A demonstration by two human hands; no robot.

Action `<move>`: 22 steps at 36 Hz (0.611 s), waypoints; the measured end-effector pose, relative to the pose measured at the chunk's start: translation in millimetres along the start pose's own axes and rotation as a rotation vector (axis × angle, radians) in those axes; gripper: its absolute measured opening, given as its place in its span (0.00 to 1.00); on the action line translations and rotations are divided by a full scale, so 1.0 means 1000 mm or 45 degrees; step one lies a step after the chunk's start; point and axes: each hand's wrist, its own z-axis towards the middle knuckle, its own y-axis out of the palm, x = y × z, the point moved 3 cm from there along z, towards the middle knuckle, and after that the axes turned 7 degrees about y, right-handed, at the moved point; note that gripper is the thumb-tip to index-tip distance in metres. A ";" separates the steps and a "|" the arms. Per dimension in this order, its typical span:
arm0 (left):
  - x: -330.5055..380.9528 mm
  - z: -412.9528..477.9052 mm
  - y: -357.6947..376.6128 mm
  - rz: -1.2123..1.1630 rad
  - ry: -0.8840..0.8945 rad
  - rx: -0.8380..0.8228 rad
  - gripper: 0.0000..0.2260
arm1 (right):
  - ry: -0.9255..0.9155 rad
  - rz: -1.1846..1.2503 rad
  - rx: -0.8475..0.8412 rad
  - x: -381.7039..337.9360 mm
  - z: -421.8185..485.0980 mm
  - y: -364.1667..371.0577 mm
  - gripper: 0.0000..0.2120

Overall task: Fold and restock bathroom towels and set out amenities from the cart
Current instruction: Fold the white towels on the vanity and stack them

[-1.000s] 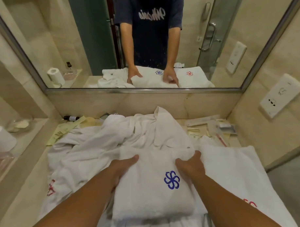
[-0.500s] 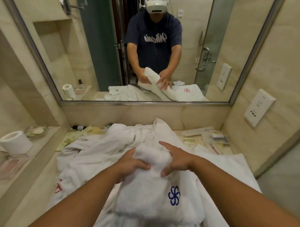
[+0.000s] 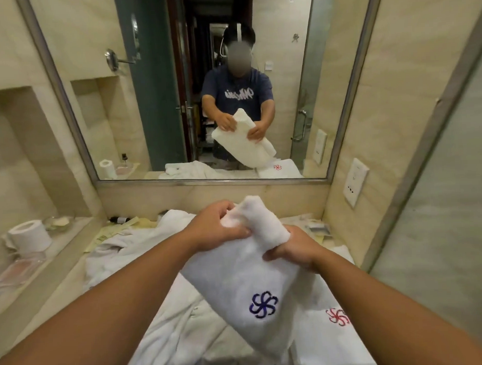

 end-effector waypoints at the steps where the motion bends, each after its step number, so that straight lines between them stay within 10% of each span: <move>1: 0.005 -0.004 0.000 0.052 -0.009 0.058 0.21 | -0.004 0.050 0.014 0.002 -0.005 -0.006 0.27; 8: -0.006 -0.040 0.024 -0.333 -0.325 0.707 0.48 | 0.035 0.457 0.009 0.016 -0.046 -0.047 0.28; 14: -0.007 -0.066 0.102 -1.250 -0.649 -0.100 0.41 | 0.132 0.815 -0.036 0.032 -0.073 -0.081 0.29; 22: 0.017 -0.046 0.160 -1.381 -0.623 -0.046 0.27 | 0.319 0.676 0.372 0.079 -0.064 -0.125 0.22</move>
